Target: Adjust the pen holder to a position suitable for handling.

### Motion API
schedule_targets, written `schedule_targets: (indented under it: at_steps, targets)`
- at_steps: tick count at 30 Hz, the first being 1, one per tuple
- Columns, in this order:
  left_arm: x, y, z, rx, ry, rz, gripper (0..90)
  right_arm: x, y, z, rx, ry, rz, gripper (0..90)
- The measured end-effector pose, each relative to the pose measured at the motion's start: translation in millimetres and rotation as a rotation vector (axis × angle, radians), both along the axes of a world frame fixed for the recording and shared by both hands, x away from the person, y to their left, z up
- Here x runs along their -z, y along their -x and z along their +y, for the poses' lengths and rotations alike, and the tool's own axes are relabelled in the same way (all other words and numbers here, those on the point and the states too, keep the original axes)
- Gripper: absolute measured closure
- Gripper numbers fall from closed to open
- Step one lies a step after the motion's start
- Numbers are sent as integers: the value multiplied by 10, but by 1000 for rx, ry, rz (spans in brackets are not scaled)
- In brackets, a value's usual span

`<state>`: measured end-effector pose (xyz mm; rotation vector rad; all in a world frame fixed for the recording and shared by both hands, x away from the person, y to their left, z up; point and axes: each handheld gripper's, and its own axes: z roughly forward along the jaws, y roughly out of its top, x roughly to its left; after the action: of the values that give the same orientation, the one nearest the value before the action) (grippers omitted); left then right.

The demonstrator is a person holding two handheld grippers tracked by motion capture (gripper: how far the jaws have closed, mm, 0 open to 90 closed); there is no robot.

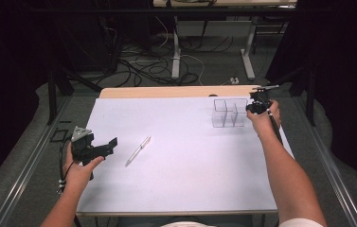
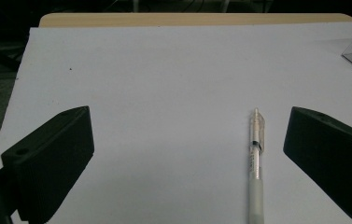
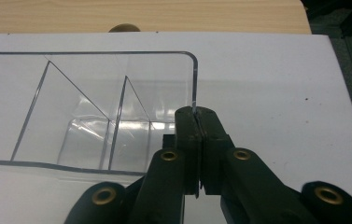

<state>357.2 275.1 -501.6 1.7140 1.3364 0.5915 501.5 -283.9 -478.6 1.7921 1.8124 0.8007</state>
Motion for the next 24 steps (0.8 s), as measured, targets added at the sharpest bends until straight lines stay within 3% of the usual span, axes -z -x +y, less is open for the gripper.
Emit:
schedule_targets:
  at_steps: [9,17,24]
  targets:
    - [3,-2,-15,1,-2,-1,18,-19,101,369,-19,-5,34,889]
    - [0,-2,-8,3,-3,0,17,-18,255,826,-79,-36,51,886]
    - [-9,6,-2,2,-2,-5,18,-33,363,1062,-91,-71,88,880]
